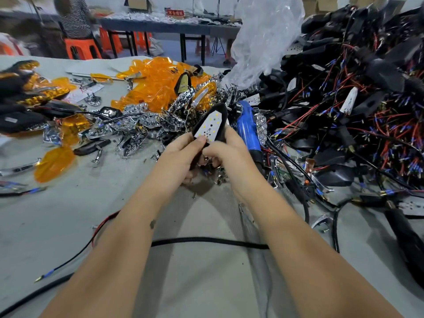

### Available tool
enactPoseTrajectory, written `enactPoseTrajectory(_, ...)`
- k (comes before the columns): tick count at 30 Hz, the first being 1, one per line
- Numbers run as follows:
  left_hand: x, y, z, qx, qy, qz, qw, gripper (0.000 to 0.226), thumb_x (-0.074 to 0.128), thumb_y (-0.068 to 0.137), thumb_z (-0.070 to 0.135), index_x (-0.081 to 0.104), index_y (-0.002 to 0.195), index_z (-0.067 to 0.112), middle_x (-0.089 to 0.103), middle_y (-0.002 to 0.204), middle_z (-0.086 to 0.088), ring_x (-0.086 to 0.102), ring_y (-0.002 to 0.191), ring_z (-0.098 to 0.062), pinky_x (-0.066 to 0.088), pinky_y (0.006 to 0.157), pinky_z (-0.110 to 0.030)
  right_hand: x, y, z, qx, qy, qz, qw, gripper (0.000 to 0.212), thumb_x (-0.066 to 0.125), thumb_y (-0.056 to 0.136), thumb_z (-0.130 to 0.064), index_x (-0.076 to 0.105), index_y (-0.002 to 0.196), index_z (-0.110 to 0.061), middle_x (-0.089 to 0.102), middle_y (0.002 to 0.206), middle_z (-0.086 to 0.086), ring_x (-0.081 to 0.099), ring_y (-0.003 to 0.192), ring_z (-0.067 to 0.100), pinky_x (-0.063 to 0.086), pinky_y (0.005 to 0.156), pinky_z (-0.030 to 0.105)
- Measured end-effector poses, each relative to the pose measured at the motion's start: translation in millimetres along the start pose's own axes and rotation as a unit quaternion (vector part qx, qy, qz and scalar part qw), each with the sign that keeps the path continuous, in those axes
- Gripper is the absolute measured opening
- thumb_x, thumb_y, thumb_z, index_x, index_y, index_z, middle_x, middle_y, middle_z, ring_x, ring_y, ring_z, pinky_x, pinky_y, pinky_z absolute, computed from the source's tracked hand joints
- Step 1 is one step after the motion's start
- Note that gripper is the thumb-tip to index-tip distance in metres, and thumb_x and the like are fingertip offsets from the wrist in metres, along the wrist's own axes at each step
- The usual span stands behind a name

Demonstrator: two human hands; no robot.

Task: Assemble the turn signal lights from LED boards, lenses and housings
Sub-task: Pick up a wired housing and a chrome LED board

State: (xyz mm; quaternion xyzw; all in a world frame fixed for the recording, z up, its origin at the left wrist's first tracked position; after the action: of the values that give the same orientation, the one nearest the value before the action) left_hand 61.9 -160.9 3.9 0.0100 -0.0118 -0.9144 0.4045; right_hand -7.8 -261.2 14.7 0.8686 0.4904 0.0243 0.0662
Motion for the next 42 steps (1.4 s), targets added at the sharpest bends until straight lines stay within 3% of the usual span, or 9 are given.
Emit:
enactPoseTrajectory(4, 1.2, -2.2, 1.7, -0.002, -0.004, -0.016, 1.000, 0.022, 0.051, 0.102, 0.030, 0.062, 0.085, 0.024, 0.051, 0.062, -0.001, 0.030, 0.037, -0.006, 0.022, 0.036, -0.015, -10.9, 3.5, 0.3, 0.000, 0.072, 0.054, 0.996, 0.009, 0.060, 0.084, -0.031, 0.063, 0.085, -0.023, 0.054, 0.080, 0.008, 0.045, 0.059, 0.009, 0.036, 0.055, 0.024)
enactPoseTrajectory(8, 3.1, -2.7, 1.4, 0.014, 0.033, -0.034, 0.999, 0.020, 0.052, 0.102, 0.029, 0.064, 0.091, 0.019, 0.053, 0.060, -0.001, 0.030, 0.039, -0.006, 0.022, 0.037, -0.015, -17.5, 2.1, -0.9, -0.035, 0.060, 0.084, 0.994, 0.017, 0.057, 0.100, -0.025, 0.067, 0.087, -0.019, 0.061, 0.072, 0.003, 0.051, 0.054, 0.009, 0.040, 0.048, 0.018)
enactPoseTrajectory(20, 4.4, -1.8, -6.3, 0.054, 0.099, -0.007, 0.994, 0.031, 0.057, 0.099, 0.036, 0.066, 0.070, 0.029, 0.046, 0.050, 0.008, 0.034, 0.040, -0.003, 0.025, 0.041, -0.016, -20.0, -0.9, -6.5, -0.013, 0.110, 0.095, 0.989, 0.030, 0.056, 0.094, -0.012, 0.068, 0.068, -0.021, 0.064, 0.067, 0.004, 0.054, 0.058, 0.021, 0.040, 0.050, 0.027)
enactPoseTrajectory(24, -18.2, 6.4, 6.5, 0.020, 0.005, 0.116, 0.993, 0.025, 0.056, 0.099, 0.034, 0.063, 0.084, 0.015, 0.046, 0.045, 0.011, 0.033, 0.032, -0.001, 0.022, 0.033, -0.012, -17.3, -1.8, -4.7, -0.028, 0.052, 0.063, 0.996, 0.018, 0.050, 0.100, -0.017, 0.065, 0.100, -0.027, 0.069, 0.084, -0.003, 0.060, 0.060, 0.016, 0.046, 0.054, 0.024)
enactPoseTrajectory(27, -49.1, 11.1, 11.5, -0.018, -0.061, 0.198, 0.978, 0.022, 0.052, 0.101, 0.036, 0.062, 0.096, 0.017, 0.051, 0.051, 0.007, 0.033, 0.031, -0.002, 0.022, 0.031, -0.015, -13.3, -2.5, -0.8, -0.050, -0.113, 0.079, 0.989, 0.018, 0.053, 0.098, -0.018, 0.065, 0.097, -0.032, 0.066, 0.089, -0.008, 0.060, 0.063, 0.004, 0.048, 0.062, 0.024)
enactPoseTrajectory(30, -66.8, 13.7, 2.2, -0.042, -0.105, 0.211, 0.971, 0.026, 0.045, 0.104, 0.035, 0.057, 0.098, 0.013, 0.050, 0.050, 0.008, 0.030, 0.033, -0.004, 0.019, 0.031, -0.016, -5.3, 0.9, 2.1, -0.083, -0.290, 0.091, 0.949, 0.016, 0.053, 0.096, -0.017, 0.067, 0.092, -0.022, 0.064, 0.089, -0.008, 0.059, 0.080, 0.009, 0.048, 0.074, 0.029)
enactPoseTrajectory(34, -65.6, 15.9, -4.0, -0.046, -0.187, 0.209, 0.959, 0.025, 0.044, 0.104, 0.032, 0.054, 0.091, 0.013, 0.049, 0.049, 0.007, 0.029, 0.034, -0.005, 0.020, 0.030, -0.016, 9.5, 14.6, 6.2, -0.063, -0.494, 0.046, 0.866, 0.024, 0.055, 0.096, -0.033, 0.064, 0.112, -0.018, 0.058, 0.113, 0.003, 0.052, 0.109, 0.023, 0.041, 0.080, 0.034)
enactPoseTrajectory(36, -61.7, 17.2, -4.6, -0.053, -0.135, 0.219, 0.965, 0.021, 0.047, 0.103, 0.031, 0.055, 0.090, 0.017, 0.051, 0.052, 0.006, 0.031, 0.034, -0.005, 0.021, 0.031, -0.016, 16.5, 20.8, 5.4, -0.039, -0.520, 0.040, 0.852, 0.034, 0.060, 0.095, -0.035, 0.060, 0.125, -0.018, 0.058, 0.118, 0.005, 0.047, 0.118, 0.027, 0.042, 0.087, 0.038)
enactPoseTrajectory(42, -50.2, 13.4, -6.1, -0.047, -0.042, 0.207, 0.976, 0.021, 0.052, 0.099, 0.030, 0.059, 0.084, 0.018, 0.058, 0.048, 0.007, 0.048, 0.038, -0.006, 0.035, 0.036, -0.016, 21.2, 22.1, 2.2, -0.034, -0.372, 0.098, 0.923, 0.041, 0.067, 0.093, -0.019, 0.053, 0.132, -0.021, 0.053, 0.108, -0.005, 0.056, 0.101, 0.019, 0.049, 0.089, 0.041)
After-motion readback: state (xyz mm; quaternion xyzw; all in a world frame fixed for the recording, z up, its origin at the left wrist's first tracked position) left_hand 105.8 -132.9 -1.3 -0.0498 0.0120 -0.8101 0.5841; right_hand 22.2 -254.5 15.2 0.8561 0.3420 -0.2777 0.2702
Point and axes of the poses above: each hand's wrist, its own y-axis towards the middle knuckle, its own x-axis out of the palm, z = x × y, the point moved 2 cm from there along y, towards the middle knuckle
